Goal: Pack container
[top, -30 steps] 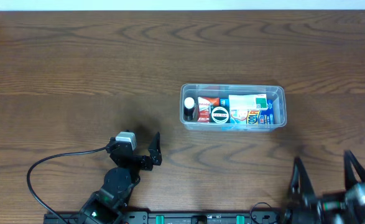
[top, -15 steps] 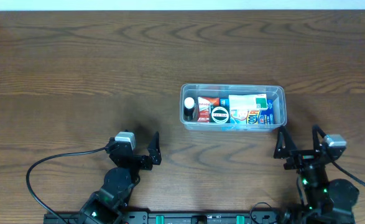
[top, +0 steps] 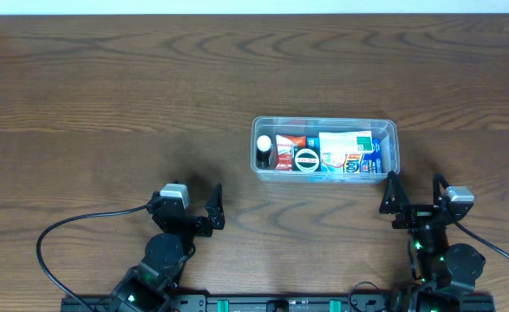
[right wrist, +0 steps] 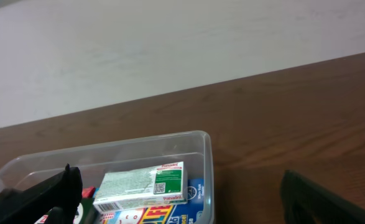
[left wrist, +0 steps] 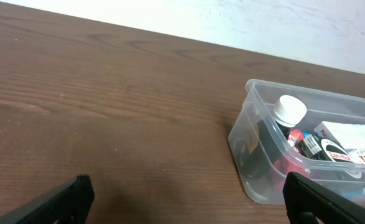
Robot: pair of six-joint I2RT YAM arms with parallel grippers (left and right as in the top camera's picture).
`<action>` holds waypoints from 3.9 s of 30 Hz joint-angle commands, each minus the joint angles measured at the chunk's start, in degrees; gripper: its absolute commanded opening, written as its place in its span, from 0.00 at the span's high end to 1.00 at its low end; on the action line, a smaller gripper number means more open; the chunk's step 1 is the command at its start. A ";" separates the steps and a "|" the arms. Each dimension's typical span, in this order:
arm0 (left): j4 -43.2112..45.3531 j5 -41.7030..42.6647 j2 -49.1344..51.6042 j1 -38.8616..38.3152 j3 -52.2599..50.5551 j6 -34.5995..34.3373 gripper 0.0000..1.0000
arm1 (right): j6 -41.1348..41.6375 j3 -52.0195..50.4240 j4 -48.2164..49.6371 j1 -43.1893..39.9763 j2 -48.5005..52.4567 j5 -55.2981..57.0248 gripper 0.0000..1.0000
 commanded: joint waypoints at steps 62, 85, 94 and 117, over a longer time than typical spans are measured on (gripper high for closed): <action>-8.90 -0.70 -16.94 28.33 -0.37 0.76 0.02 | 0.52 -0.35 0.04 0.26 -0.20 1.42 0.01; -8.90 -0.70 -16.92 28.33 -0.37 0.76 0.02 | 0.52 -0.35 0.04 11.72 0.15 1.40 0.01; -8.90 -0.70 -16.92 28.33 -0.37 0.76 0.02 | 0.52 -0.35 0.04 16.55 0.15 1.40 0.01; -8.90 -0.70 -16.92 28.33 -0.37 0.76 0.02 | 0.52 -0.35 0.07 16.55 0.15 1.40 0.01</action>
